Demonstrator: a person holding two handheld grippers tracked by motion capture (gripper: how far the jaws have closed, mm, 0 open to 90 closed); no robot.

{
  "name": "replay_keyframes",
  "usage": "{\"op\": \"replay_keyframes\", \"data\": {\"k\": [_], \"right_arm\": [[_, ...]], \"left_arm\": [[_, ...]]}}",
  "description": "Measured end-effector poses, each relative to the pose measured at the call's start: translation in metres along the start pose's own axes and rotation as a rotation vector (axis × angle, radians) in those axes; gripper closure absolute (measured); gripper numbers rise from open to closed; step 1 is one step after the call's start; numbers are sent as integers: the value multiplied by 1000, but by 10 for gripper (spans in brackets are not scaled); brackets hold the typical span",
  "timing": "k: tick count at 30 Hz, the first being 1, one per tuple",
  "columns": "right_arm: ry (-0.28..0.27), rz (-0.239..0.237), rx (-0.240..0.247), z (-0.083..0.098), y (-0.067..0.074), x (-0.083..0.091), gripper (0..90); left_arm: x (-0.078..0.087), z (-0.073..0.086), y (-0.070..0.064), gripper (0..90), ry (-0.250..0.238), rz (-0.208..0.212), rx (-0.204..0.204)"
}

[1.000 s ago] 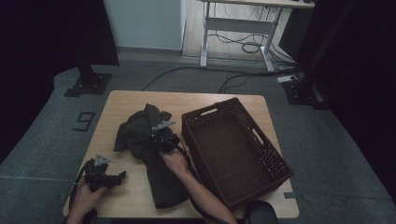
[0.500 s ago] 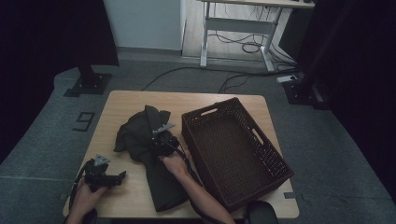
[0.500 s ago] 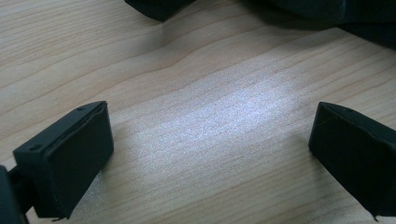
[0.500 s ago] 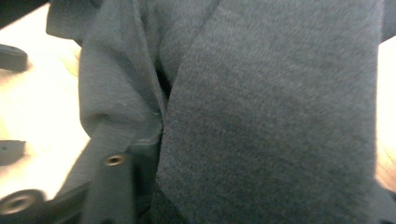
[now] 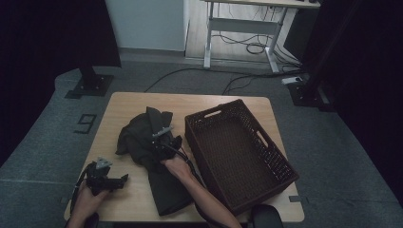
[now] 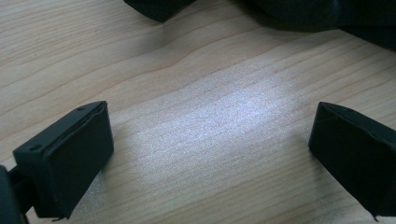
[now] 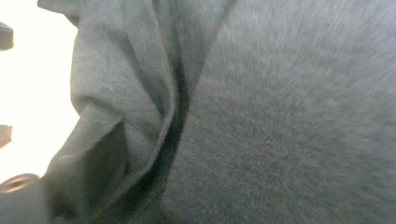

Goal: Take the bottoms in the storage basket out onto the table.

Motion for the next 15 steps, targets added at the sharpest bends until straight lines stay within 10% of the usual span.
{"op": "replay_keyframes", "data": {"k": [15], "right_arm": [[22, -30, 88, -17, 14, 31, 0]], "left_arm": [[0, 0, 0, 0, 2, -1, -1]]}}
Point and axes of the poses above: each handheld gripper's, and its own axes: x roughly backward along the jaws, z roughly out of its underside, y roughly to its left, the point moved 3 cm from there along -x, roughly forward along the jaws, and after that the axes turned 11 degrees about -z, right-handed, at the moved point
